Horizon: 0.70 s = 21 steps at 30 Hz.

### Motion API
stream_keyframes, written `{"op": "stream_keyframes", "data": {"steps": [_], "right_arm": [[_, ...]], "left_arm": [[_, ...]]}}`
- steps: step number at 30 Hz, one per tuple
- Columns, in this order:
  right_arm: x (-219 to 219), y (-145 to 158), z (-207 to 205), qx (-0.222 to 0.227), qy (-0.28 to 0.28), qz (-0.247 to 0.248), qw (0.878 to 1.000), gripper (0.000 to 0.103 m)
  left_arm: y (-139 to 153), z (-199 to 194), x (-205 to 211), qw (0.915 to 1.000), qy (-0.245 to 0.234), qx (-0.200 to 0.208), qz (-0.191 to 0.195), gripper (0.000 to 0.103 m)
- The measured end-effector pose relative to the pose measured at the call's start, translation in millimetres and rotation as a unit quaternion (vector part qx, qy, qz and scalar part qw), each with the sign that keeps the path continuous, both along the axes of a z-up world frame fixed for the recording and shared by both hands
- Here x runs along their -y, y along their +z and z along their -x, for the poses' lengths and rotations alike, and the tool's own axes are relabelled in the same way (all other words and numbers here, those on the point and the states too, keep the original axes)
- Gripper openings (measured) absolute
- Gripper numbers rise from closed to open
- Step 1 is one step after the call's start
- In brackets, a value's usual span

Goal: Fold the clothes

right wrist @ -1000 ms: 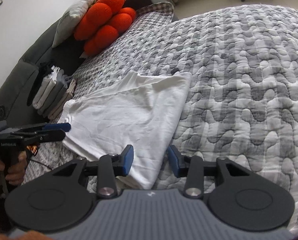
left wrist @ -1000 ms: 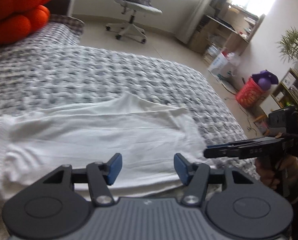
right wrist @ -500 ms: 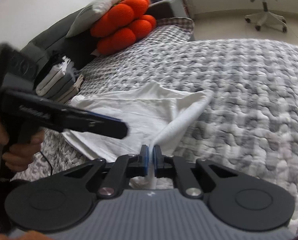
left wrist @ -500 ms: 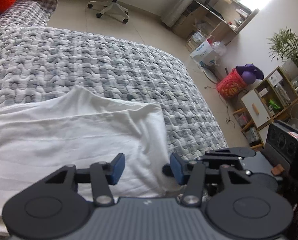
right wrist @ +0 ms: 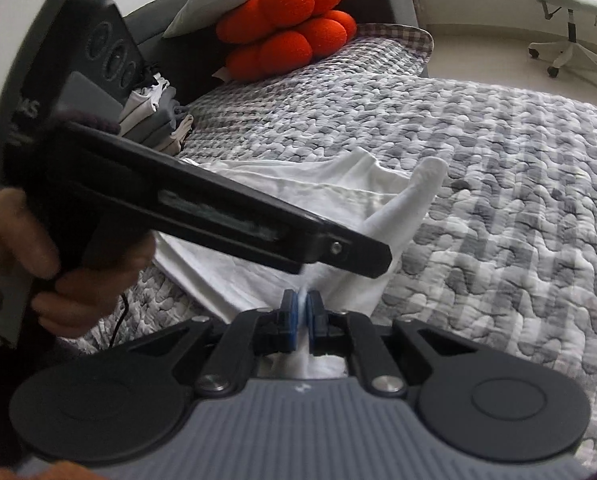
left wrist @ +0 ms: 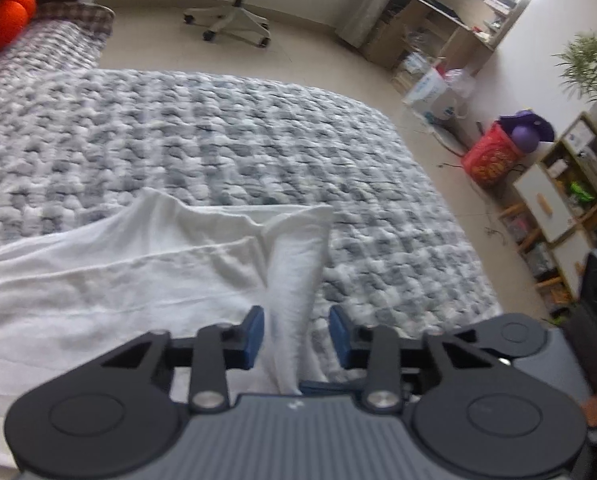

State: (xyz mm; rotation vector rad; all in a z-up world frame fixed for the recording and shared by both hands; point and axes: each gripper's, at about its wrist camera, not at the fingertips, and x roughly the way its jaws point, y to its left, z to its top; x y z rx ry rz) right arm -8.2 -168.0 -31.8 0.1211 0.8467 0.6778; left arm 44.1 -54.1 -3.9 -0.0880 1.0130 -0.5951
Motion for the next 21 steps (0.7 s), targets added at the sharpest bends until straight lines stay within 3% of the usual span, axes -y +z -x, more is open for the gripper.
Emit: {"op": "stream_keyframes", "data": {"steps": [6,13,21], "right_arm": [[-4.2,4.3,0.1,0.000,0.004,-0.006,1.000,0.007],[-13.0,12.9,-7.7,-0.011,0.005,-0.034,0.999,0.007],[-31.7,23.5,-12.8,-0.010,0.021,-0.044,0.999,0.007]], "left_arm": [[-0.4,-0.6,-8.2,0.9992,0.028,0.022,-0.019,0.008],[5.8,-4.0,-41.6,0.9986,0.048,0.019,0.011,0.007],[16.5,-1.5,-63.3,0.9973,0.065,0.034,0.001,0.007]]}}
